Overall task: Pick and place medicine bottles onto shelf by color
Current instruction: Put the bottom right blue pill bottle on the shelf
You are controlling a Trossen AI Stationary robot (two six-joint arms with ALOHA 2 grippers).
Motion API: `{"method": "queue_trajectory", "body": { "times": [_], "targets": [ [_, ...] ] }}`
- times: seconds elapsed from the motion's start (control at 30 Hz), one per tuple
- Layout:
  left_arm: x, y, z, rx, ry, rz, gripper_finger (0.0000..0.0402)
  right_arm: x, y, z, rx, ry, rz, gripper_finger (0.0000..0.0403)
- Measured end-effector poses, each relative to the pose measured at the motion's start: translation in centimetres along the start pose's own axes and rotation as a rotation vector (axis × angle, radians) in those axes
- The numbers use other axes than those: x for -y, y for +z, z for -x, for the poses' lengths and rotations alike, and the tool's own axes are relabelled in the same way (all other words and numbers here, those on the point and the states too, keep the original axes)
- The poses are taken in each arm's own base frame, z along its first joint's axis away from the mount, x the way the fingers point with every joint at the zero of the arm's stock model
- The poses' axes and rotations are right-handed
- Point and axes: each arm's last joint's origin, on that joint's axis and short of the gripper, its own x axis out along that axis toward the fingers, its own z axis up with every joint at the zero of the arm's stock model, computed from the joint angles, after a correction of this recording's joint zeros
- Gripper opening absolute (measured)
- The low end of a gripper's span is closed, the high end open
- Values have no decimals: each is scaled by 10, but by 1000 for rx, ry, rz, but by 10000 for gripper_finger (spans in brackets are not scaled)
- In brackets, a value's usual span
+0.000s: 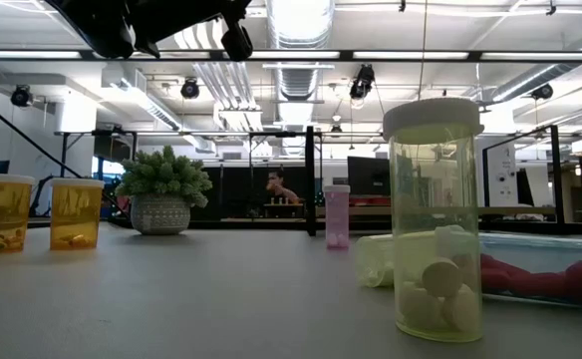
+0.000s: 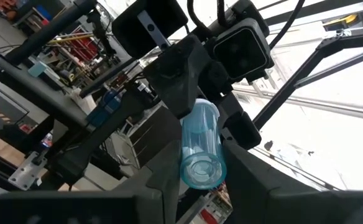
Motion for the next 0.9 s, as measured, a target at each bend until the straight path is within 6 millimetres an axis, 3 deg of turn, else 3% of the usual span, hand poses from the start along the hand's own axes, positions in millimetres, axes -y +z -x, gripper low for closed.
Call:
{"method": "queue_trajectory", "body": {
  "times": [0.37,0.67,0.9],
  "targets": [
    [0,0,0,3,1,-22,97,0,1,1,6,-2,0,106],
    [-1,1,1,24,21,-33,184,0,1,8,-2,-2,-21,106],
    [-4,3,2,45,51,-49,238,4,-11,21,-140,-101,-22,106]
  ]
}}
